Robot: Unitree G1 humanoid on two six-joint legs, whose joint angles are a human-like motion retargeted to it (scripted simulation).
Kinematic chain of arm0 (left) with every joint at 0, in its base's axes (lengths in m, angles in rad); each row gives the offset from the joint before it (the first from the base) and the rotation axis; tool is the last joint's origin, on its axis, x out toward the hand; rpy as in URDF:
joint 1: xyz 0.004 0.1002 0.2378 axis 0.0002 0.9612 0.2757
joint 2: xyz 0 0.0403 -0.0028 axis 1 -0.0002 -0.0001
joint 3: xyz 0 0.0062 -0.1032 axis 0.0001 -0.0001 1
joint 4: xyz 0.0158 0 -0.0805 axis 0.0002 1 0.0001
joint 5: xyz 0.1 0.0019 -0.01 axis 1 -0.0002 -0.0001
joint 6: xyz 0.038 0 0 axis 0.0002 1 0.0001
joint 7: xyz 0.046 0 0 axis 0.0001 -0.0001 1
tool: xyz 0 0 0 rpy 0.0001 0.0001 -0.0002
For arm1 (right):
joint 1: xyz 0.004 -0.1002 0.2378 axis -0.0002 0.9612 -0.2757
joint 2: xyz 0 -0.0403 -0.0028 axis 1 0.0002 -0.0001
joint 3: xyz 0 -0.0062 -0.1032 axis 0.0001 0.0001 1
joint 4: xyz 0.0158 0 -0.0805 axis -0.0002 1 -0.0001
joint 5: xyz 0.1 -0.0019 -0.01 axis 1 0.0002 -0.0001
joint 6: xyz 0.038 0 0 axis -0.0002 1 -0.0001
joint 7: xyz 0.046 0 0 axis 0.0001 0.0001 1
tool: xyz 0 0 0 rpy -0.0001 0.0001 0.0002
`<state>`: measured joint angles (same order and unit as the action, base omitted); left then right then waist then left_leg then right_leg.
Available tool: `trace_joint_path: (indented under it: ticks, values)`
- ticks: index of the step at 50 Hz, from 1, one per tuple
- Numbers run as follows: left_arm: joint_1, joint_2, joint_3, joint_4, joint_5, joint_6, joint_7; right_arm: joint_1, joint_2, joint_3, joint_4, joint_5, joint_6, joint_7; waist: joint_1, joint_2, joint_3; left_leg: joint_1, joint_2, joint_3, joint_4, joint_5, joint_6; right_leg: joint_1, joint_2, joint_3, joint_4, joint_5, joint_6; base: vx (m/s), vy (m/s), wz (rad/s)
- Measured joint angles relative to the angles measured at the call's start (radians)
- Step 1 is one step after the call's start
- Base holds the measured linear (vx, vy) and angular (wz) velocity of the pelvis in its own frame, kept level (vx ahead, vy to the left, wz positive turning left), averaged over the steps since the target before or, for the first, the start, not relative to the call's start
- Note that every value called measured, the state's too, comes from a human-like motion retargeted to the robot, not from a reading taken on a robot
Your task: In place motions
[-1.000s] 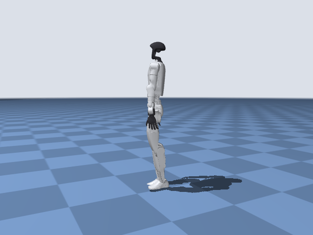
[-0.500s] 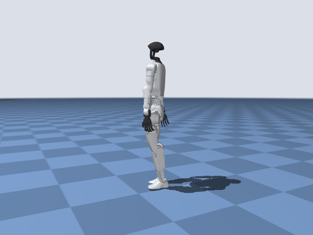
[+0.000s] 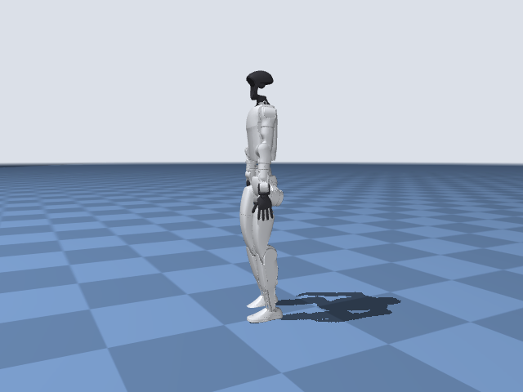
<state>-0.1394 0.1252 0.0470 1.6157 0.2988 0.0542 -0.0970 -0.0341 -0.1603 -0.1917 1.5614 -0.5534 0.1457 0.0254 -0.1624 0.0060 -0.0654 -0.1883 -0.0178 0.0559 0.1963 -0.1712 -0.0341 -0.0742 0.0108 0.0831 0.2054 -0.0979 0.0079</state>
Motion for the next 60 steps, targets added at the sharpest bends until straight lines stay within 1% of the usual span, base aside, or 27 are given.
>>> trace_joint_path:
  ticks: [3,5,7,10,13,17,18,20,23,25,28,31,33,35,36,37,38,40,44,46,47,48,49,52,54,57,60]
  values:
    - [-0.015,0.019,-0.007,-0.030,0.004,-0.002,-0.010,-0.015,-0.002,0.001,0.001,0.014,-0.001,0.002,0.036,-0.018,0.035,-0.024,-0.039,-0.094,0.000,0.022,0.009,0.035,-0.006,-0.128,-0.045,-0.016,-0.046,-0.28,-0.11,1.91]
    - [-0.022,0.022,-0.020,-0.057,0.007,-0.002,-0.012,-0.025,-0.008,-0.011,0.005,0.009,0.001,0.008,0.084,-0.018,0.053,-0.048,-0.042,-0.114,0.004,0.009,0.025,0.038,-0.023,-0.194,-0.052,-0.020,-0.041,-0.27,-0.09,1.74]
    - [-0.020,0.014,-0.019,-0.070,0.002,-0.010,0.010,-0.028,-0.018,-0.015,0.007,-0.007,0.003,0.007,0.124,-0.019,0.052,-0.081,-0.030,-0.081,0.000,-0.013,0.034,0.030,-0.036,-0.266,-0.056,-0.023,-0.040,-0.22,-0.04,1.85]
    - [-0.010,0.003,-0.007,-0.060,-0.021,-0.029,0.040,-0.028,-0.033,-0.013,0.010,-0.029,0.008,-0.009,0.138,-0.022,0.041,-0.112,0.005,0.049,-0.024,-0.042,0.031,0.033,-0.045,-0.394,-0.071,-0.035,-0.048,-0.12,0.01,2.32]
    - [-0.008,-0.005,0.001,-0.021,-0.047,-0.023,0.050,-0.018,-0.048,-0.019,0.003,-0.036,0.011,-0.031,0.113,-0.011,0.036,-0.124,0.084,0.328,-0.050,-0.060,-0.011,0.046,-0.072,-0.596,-0.078,-0.055,-0.034,-0.10,0.05,3.34]
    - [-0.005,-0.012,0.028,0.018,-0.050,-0.014,0.075,0.005,-0.064,-0.033,-0.003,-0.025,0.005,-0.042,0.117,-0.027,0.042,-0.085,0.147,0.743,-0.056,-0.015,-0.081,0.094,-0.096,-0.816,-0.111,-0.069,-0.023,-0.03,0.15,3.09]
    - [0.000,-0.013,0.038,0.026,-0.050,-0.012,0.079,0.013,-0.066,-0.040,-0.003,-0.027,0.007,-0.044,0.119,-0.037,0.038,-0.064,0.157,0.856,-0.049,0.004,-0.085,0.104,-0.104,-0.861,-0.120,-0.073,-0.019,0.09,0.20,3.09]
    - [0.006,-0.010,0.055,0.047,-0.056,-0.009,0.079,0.027,-0.066,-0.061,-0.002,-0.035,0.016,-0.049,0.124,-0.050,0.028,-0.024,0.155,0.993,-0.041,0.037,-0.072,0.127,-0.112,-0.959,-0.136,-0.081,-0.005,0.16,0.21,3.13]
    - [0.027,0.000,0.076,0.073,-0.071,-0.004,0.084,0.050,-0.064,-0.088,-0.006,-0.033,0.023,-0.055,0.130,-0.070,0.004,0.019,0.145,1.036,-0.004,0.066,-0.025,0.154,-0.120,-1.087,-0.155,-0.090,0.021,0.22,0.20,2.96]
    - [0.041,0.011,0.100,0.084,-0.082,0.000,0.094,0.058,-0.058,-0.096,-0.016,-0.026,0.024,-0.056,0.125,-0.086,-0.017,0.029,0.147,1.030,0.053,0.072,0.009,0.163,-0.131,-1.159,-0.161,-0.094,0.041,0.26,0.23,2.72]
    - [0.070,0.021,0.137,0.084,-0.100,0.011,0.104,0.056,-0.048,-0.097,-0.036,-0.017,0.019,-0.051,0.101,-0.109,-0.049,0.071,0.150,1.086,0.126,0.075,0.046,0.171,-0.161,-1.259,-0.151,-0.091,0.073,0.25,0.21,2.43]
    - [0.095,0.016,0.159,0.084,-0.121,0.024,0.115,0.050,-0.040,-0.107,-0.068,-0.020,0.012,-0.032,0.108,-0.106,-0.073,0.110,0.132,1.155,0.112,0.087,0.075,0.175,-0.174,-1.309,-0.122,-0.080,0.095,0.28,0.21,1.91]
    - [0.108,0.001,0.160,0.084,-0.139,0.034,0.124,0.053,-0.036,-0.120,-0.107,-0.021,0.001,-0.010,0.119,-0.080,-0.080,0.128,0.108,1.151,0.044,0.114,0.071,0.189,-0.156,-1.337,-0.100,-0.072,0.106,0.30,0.20,1.82]
    - [0.120,-0.013,0.160,0.084,-0.146,0.038,0.129,0.061,-0.036,-0.122,-0.146,-0.016,-0.011,0.012,0.134,-0.047,-0.075,0.142,0.086,1.142,-0.026,0.150,0.040,0.212,-0.123,-1.350,-0.083,-0.065,0.111,0.41,0.26,1.26]
    - [0.129,-0.021,0.162,0.084,-0.144,0.033,0.131,0.062,-0.036,-0.121,-0.164,-0.017,-0.016,0.025,0.126,-0.036,-0.077,0.112,0.087,1.024,-0.016,0.140,0.035,0.227,-0.115,-1.367,-0.074,-0.047,0.105,0.47,0.25,1.35]
    - [0.134,-0.029,0.163,0.084,-0.142,0.027,0.135,0.061,-0.034,-0.123,-0.181,-0.019,-0.019,0.035,0.122,-0.026,-0.078,0.085,0.091,0.946,-0.008,0.134,0.034,0.237,-0.111,-1.372,-0.062,-0.025,0.098,0.45,0.20,1.33]
    - [0.133,-0.034,0.161,0.084,-0.140,0.019,0.146,0.058,-0.023,-0.133,-0.194,-0.022,-0.019,0.039,0.125,-0.019,-0.078,0.067,0.102,0.945,0.000,0.137,0.042,0.238,-0.116,-1.354,-0.040,0.002,0.089,0.37,0.15,1.52]
    - [0.118,-0.040,0.147,0.084,-0.129,-0.002,0.186,0.050,-0.007,-0.153,-0.202,0.017,-0.021,0.027,0.076,0.027,-0.061,0.086,0.109,0.898,-0.020,0.123,0.043,0.264,-0.092,-1.374,0.019,0.064,0.063,0.27,0.11,1.98]
    - [0.063,-0.028,0.127,0.082,-0.077,-0.044,0.181,0.036,-0.002,-0.146,-0.189,0.100,-0.046,0.085,0.093,0.073,-0.002,0.097,0.149,0.796,-0.026,0.121,0.051,0.271,-0.138,-1.222,0.238,0.162,-0.025,0.30,0.09,1.42]
    - [0.040,-0.012,0.112,0.071,-0.058,-0.035,0.141,0.034,0.003,-0.140,-0.176,0.087,-0.038,0.101,0.082,0.080,0.005,0.088,0.157,0.743,-0.019,0.119,0.058,0.227,-0.177,-1.107,0.382,0.188,-0.070,0.38,-0.01,1.81]
    - [0.030,-0.004,0.104,0.063,-0.051,-0.025,0.117,0.034,0.004,-0.135,-0.165,0.079,-0.035,0.093,0.081,0.079,0.006,0.081,0.156,0.717,-0.018,0.119,0.061,0.193,-0.192,-1.041,0.451,0.190,-0.079,0.31,-0.06,1.73]
    - [0.016,0.005,0.097,0.057,-0.046,-0.013,0.090,0.032,0.005,-0.128,-0.152,0.072,-0.036,0.080,0.087,0.075,0.004,0.073,0.151,0.693,-0.021,0.120,0.064,0.150,-0.202,-0.967,0.512,0.179,-0.066,0.25,-0.08,1.62]
    - [0.003,0.011,0.092,0.051,-0.045,-0.002,0.067,0.030,0.007,-0.119,-0.142,0.062,-0.037,0.071,0.092,0.069,0.005,0.068,0.144,0.676,-0.027,0.124,0.068,0.105,-0.187,-0.880,0.542,0.161,-0.045,0.20,-0.11,1.50]
    - [-0.032,0.019,0.086,0.036,-0.058,0.018,0.015,0.022,0.016,-0.086,-0.124,0.031,-0.034,0.060,0.103,0.051,0.018,0.061,0.128,0.647,-0.048,0.139,0.075,-0.011,-0.086,-0.641,0.546,0.083,0.010,0.14,-0.16,1.22]
    - [-0.043,0.016,0.086,0.020,-0.081,0.011,0.004,0.014,0.021,-0.063,-0.122,0.011,-0.032,0.061,0.108,0.047,0.030,0.056,0.124,0.618,-0.057,0.144,0.076,-0.048,-0.049,-0.572,0.504,0.040,-0.001,0.12,-0.16,0.97]
    - [-0.048,0.007,0.083,-0.005,-0.118,-0.007,0.003,-0.002,0.027,-0.033,-0.126,-0.022,-0.029,0.070,0.088,0.039,0.037,0.040,0.099,0.550,-0.075,0.155,0.078,-0.092,-0.035,-0.514,0.375,-0.011,-0.018,0.11,-0.16,1.19]
    - [-0.045,-0.008,0.082,-0.018,-0.116,-0.012,0.011,-0.011,0.033,-0.021,-0.136,-0.032,-0.034,0.083,0.066,0.015,0.043,0.050,0.038,0.485,-0.117,0.172,0.077,-0.121,-0.036,-0.412,0.173,-0.047,-0.026,0.09,-0.15,1.29]
